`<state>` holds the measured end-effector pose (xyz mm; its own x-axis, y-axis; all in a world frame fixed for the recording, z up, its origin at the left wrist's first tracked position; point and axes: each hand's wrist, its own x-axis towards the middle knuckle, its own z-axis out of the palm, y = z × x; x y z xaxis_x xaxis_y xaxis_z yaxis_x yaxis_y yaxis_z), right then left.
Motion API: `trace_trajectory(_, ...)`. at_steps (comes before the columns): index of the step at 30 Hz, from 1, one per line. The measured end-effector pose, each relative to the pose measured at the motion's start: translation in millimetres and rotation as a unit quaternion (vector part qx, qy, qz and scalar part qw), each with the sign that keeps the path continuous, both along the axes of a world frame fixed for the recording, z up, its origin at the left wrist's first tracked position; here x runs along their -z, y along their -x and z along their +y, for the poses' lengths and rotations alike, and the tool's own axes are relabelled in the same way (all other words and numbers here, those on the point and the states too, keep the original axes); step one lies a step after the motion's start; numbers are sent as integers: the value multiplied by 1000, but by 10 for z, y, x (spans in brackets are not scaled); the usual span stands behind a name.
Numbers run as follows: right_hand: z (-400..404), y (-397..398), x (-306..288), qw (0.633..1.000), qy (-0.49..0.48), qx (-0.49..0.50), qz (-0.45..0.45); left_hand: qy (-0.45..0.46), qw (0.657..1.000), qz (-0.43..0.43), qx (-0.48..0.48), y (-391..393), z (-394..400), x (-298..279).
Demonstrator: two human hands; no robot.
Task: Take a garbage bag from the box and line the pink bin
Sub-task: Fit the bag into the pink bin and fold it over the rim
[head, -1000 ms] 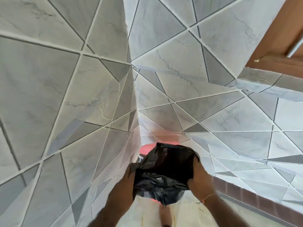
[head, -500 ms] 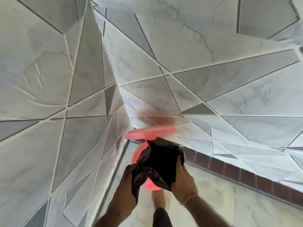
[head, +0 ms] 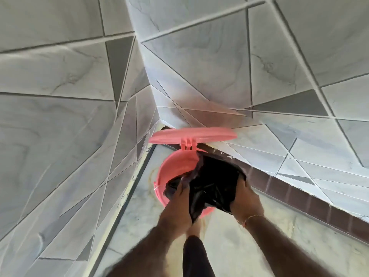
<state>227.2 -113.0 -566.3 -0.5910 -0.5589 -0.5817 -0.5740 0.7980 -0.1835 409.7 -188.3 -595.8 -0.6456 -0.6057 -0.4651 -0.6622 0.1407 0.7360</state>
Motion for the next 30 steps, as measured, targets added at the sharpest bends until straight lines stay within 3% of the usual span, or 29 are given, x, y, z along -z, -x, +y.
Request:
trace_trajectory(5, 85, 184, 412, 997, 21, 65, 35, 31, 995, 8, -100, -528, -385, 410)
trace_trajectory(7, 157, 46, 547, 999, 1, -27, 18, 35, 993, -22, -109, -673, -230, 504)
trace_trajectory(10, 276, -79, 736, 990, -63, -123, -4, 32, 993, -116, -8, -839, 231, 649)
trace_trajectory(13, 344, 78, 873, 995, -82, -50, 7, 16, 991, -124, -44, -1060, 400, 880)
trace_trajectory(23, 549, 268, 1415, 993, -111, -45, -18, -2, 962, -253, -102, -1273, 247, 1454)
trace_trajectory(30, 133, 534, 1616, 1000, -8, -17, -4, 75, 965, -214, -129, -1067, -405, 1711)
